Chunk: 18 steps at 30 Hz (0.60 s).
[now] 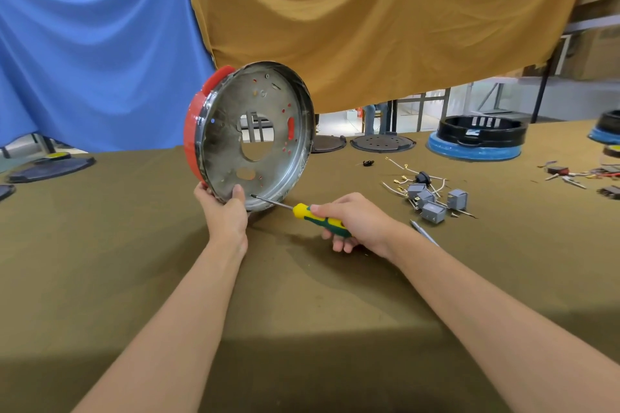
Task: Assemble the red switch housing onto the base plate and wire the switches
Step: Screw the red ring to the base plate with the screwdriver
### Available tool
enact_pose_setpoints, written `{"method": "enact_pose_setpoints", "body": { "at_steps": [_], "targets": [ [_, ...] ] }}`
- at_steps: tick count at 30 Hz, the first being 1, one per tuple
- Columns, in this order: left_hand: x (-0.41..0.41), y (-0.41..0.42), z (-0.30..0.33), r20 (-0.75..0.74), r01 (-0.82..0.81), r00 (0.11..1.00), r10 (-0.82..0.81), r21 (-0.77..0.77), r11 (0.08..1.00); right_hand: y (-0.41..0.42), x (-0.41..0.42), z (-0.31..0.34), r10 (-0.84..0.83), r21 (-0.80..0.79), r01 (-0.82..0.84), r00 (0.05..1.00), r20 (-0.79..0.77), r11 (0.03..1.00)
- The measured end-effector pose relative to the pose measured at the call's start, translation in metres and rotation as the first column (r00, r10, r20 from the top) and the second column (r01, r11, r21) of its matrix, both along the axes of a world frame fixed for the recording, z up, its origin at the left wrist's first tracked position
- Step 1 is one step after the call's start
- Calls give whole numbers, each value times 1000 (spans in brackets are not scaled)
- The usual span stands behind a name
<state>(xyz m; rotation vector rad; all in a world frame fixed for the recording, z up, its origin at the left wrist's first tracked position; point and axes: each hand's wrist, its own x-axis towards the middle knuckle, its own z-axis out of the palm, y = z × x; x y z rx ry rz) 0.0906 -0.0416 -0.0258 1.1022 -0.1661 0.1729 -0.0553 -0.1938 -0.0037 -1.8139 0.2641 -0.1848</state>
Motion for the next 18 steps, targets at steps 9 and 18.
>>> {"method": "enact_pose_setpoints", "body": {
  "at_steps": [9,18],
  "targets": [
    [-3,1,1,-2,40,999,-40,-46,998,-4,-1,5,59,201,-37,993,-106,979],
    [1,0,0,-61,47,997,-56,-145,988,-1,4,0,2,147,-5,1000,20,989]
  ]
}}
